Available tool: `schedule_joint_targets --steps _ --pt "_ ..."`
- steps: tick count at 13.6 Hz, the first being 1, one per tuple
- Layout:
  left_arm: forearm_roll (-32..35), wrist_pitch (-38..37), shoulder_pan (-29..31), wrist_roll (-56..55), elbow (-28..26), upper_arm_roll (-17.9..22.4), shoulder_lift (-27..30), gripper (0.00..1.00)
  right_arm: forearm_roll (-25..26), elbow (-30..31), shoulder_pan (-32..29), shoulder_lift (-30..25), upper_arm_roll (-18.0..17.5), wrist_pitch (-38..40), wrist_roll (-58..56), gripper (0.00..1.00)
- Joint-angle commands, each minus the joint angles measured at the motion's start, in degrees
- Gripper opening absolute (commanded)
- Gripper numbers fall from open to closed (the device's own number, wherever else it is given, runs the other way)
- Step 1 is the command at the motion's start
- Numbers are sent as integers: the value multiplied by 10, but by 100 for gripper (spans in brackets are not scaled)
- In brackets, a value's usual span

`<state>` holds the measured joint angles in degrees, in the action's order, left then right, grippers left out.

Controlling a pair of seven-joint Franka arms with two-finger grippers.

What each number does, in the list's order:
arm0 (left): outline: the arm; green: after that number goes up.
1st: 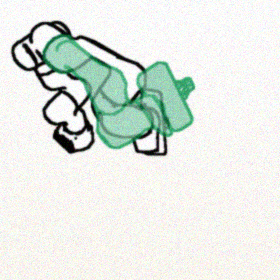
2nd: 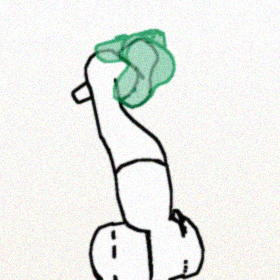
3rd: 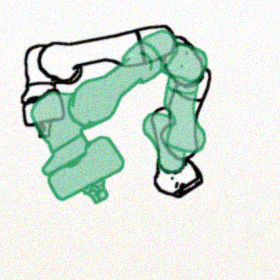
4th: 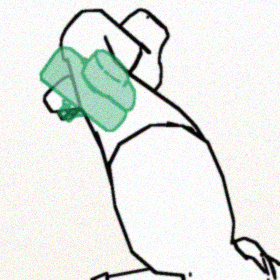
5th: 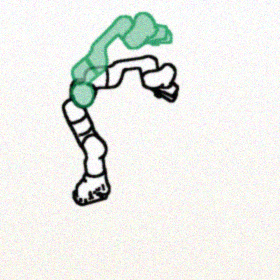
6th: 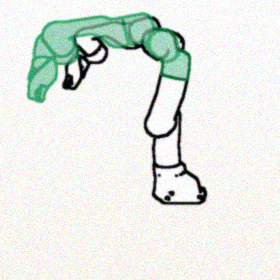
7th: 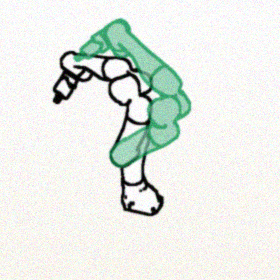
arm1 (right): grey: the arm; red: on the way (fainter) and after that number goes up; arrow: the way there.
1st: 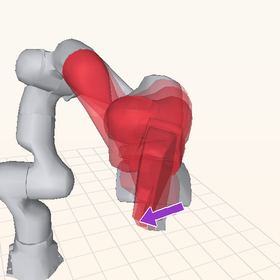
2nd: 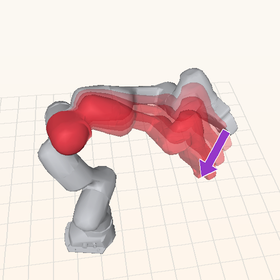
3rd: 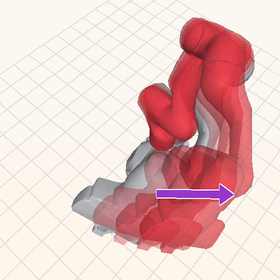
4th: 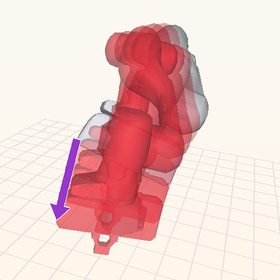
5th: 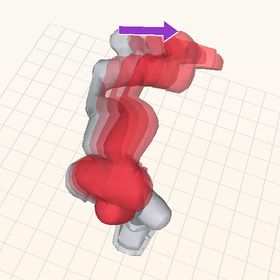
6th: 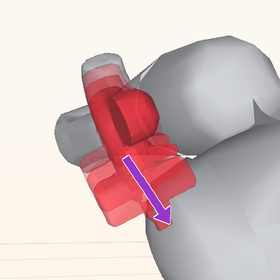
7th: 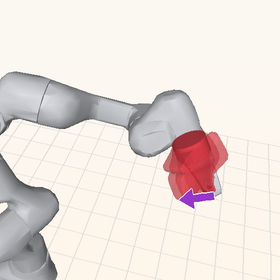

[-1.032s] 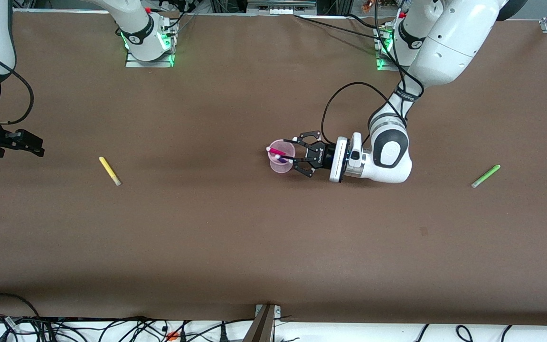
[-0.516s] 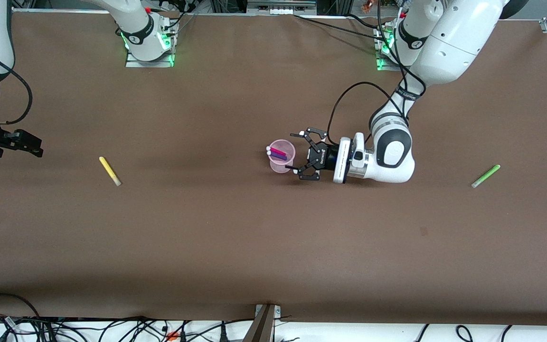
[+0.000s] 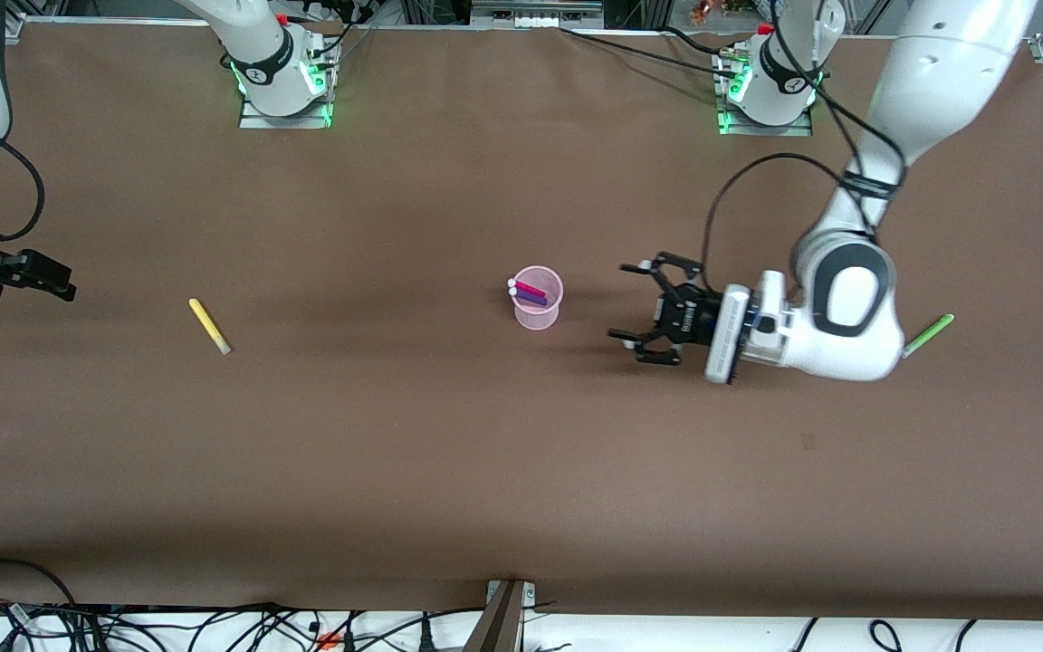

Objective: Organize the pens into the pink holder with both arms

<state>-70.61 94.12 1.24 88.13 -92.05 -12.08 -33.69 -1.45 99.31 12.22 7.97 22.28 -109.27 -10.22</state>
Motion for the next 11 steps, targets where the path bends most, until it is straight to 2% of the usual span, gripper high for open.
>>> schedule_joint_targets --steps 1,2,4,6,8,10,11 --pt "107 -77 26 -172 74 3 -1 100 5 -18 -65 -6 -64 17 23 100" --pt "174 -107 33 -245 108 6 -2 100 4 -24 -92 -5 -92 27 34 100" --pt "223 -155 41 -372 151 7 -9 100 6 -40 -150 1 -157 48 75 100" --pt "300 -179 42 -458 165 7 -4 100 5 -53 -185 1 -201 78 91 100" --pt "394 -195 38 -508 175 6 -2 100 15 -84 -187 0 -238 134 169 100" --pt "514 -197 31 -558 180 -1 12 100 24 -92 -205 -5 -295 151 226 100" --pt "581 -196 25 -581 180 -2 23 100 24 -92 -209 -6 -312 159 254 100"
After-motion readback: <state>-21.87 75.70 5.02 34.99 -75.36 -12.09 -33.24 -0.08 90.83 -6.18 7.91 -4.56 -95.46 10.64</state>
